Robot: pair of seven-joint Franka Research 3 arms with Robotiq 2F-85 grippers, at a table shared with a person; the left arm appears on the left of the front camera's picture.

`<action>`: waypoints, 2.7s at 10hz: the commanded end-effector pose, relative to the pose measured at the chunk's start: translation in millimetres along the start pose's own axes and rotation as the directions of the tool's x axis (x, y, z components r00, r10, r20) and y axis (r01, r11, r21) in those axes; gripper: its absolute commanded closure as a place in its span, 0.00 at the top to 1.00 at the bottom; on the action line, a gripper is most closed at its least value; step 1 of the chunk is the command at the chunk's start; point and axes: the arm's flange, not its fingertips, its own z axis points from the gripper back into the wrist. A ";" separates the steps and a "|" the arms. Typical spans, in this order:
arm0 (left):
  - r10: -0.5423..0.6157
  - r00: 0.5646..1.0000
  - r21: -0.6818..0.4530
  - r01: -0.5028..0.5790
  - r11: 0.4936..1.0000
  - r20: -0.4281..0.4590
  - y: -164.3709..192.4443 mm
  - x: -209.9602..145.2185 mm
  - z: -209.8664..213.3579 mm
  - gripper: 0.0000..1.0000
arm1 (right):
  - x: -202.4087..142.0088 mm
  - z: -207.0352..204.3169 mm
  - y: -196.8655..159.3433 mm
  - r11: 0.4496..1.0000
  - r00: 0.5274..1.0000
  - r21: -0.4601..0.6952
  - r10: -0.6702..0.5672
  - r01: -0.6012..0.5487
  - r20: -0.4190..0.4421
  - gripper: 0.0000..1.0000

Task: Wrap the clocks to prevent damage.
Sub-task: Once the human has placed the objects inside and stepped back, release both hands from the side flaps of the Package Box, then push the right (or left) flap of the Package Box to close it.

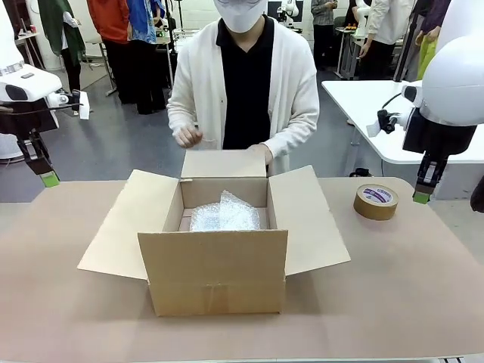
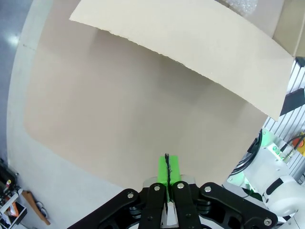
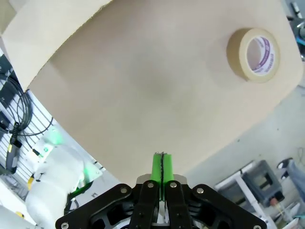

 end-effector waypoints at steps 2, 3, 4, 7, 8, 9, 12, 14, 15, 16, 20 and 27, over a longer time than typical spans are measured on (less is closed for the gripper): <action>-0.228 0.973 -0.022 0.228 0.973 -0.031 10.9 -25.5 2.7 0.00 | -11.2 0.9 2.6 0.945 0.943 -0.029 0.326 -0.325 0.060 0.01; -0.283 0.958 -0.030 0.282 0.959 -0.044 14.9 -33.6 3.1 0.00 | -13.8 0.6 2.0 0.915 0.912 -0.035 0.403 -0.402 0.072 0.01; -0.284 0.958 -0.041 0.283 0.958 -0.025 14.1 -35.7 -0.5 0.00 | -15.9 -2.0 0.9 0.879 0.876 -0.018 0.476 -0.476 0.074 0.01; -0.246 0.969 -0.036 0.245 0.969 -0.027 11.7 -26.2 -1.1 0.00 | -6.0 7.1 3.9 0.921 0.920 -0.021 0.390 -0.389 0.042 0.01; -0.246 0.969 -0.036 0.245 0.969 -0.027 11.7 -26.2 -1.1 0.00 | -6.0 7.1 3.9 0.921 0.920 -0.021 0.390 -0.389 0.042 0.01; -0.246 0.969 -0.036 0.245 0.969 -0.027 11.7 -26.2 -1.1 0.00 | -6.0 7.1 3.9 0.921 0.920 -0.021 0.390 -0.389 0.042 0.01; -0.246 0.969 -0.036 0.245 0.969 -0.027 11.7 -26.2 -1.1 0.00 | -6.0 7.1 3.9 0.921 0.920 -0.021 0.390 -0.389 0.042 0.01; -0.246 0.969 -0.036 0.245 0.969 -0.027 11.7 -26.2 -1.1 0.00 | -6.0 7.1 3.9 0.921 0.920 -0.021 0.390 -0.389 0.042 0.01; -0.246 0.969 -0.036 0.245 0.969 -0.027 11.7 -26.2 -1.1 0.00 | -6.0 7.1 3.9 0.921 0.920 -0.021 0.390 -0.389 0.042 0.01; -0.246 0.969 -0.036 0.245 0.969 -0.027 11.7 -26.2 -1.1 0.00 | -6.0 7.1 3.9 0.921 0.920 -0.021 0.390 -0.389 0.042 0.01; -0.246 0.969 -0.036 0.245 0.969 -0.027 11.7 -26.2 -1.1 0.00 | -6.0 7.1 3.9 0.921 0.920 -0.021 0.390 -0.389 0.042 0.01; -0.246 0.969 -0.036 0.245 0.969 -0.027 11.7 -26.2 -1.1 0.00 | -6.0 7.1 3.9 0.921 0.920 -0.021 0.390 -0.389 0.042 0.01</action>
